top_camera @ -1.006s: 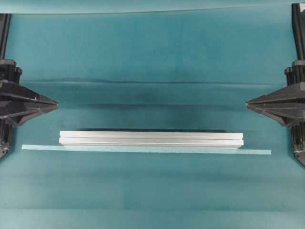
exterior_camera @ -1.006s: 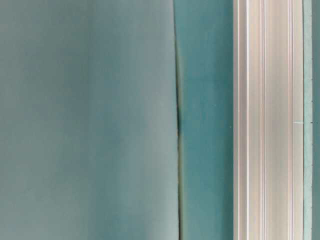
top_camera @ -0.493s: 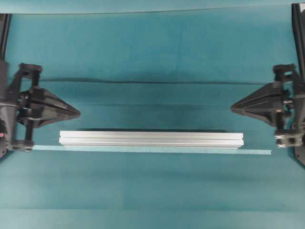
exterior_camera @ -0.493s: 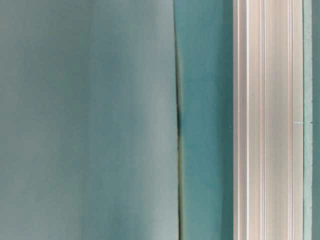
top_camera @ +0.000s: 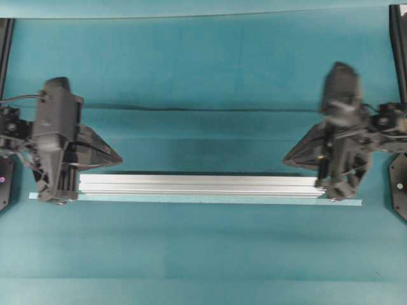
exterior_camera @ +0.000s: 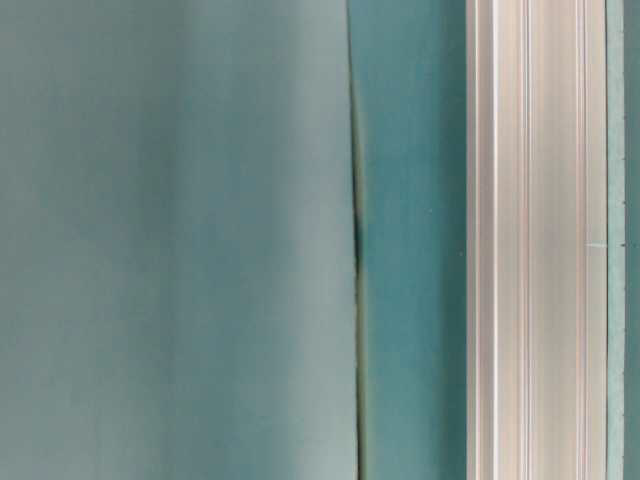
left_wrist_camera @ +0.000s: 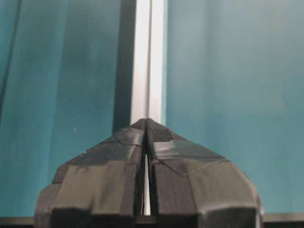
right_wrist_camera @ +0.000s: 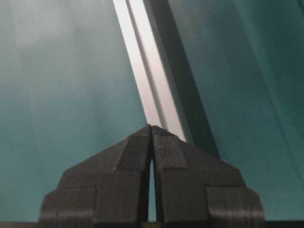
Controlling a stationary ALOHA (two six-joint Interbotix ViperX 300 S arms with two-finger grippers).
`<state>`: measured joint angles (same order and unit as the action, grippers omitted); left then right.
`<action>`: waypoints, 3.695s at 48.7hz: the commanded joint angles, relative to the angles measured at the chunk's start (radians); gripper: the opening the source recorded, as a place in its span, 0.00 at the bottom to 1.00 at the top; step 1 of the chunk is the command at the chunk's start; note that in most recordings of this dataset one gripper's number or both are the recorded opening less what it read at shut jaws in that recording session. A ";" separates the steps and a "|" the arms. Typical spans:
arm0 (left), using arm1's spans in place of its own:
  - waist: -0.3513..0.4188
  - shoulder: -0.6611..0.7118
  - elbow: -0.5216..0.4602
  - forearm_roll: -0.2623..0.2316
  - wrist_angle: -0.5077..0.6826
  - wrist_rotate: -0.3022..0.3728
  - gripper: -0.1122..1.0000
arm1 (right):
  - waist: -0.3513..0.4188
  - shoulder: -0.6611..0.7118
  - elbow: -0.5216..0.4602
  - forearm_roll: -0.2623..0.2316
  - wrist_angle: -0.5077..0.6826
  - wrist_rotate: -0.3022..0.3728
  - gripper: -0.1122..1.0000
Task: Lift the metal rail with both hands.
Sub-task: 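Move both open grippers inward toward the ends of the silver rail, then lower both grippers over the rail, straddling it near each end, then close both grippers on the silver rail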
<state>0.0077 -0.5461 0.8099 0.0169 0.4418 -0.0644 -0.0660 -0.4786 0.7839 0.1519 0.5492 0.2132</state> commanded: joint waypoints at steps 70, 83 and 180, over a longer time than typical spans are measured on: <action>0.011 0.242 -0.167 0.005 0.232 -0.055 0.19 | 0.048 0.377 -0.230 -0.069 0.236 -0.273 0.61; 0.005 0.291 -0.149 0.011 0.235 -0.043 0.86 | 0.046 0.380 -0.213 -0.071 0.218 -0.273 0.96; -0.017 0.591 -0.097 0.011 -0.046 -0.006 0.64 | 0.052 0.569 -0.107 -0.071 -0.037 -0.272 0.66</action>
<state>-0.0046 0.0506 0.7179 0.0261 0.4004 -0.0736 -0.0153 0.0828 0.6826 0.0782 0.5123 -0.0644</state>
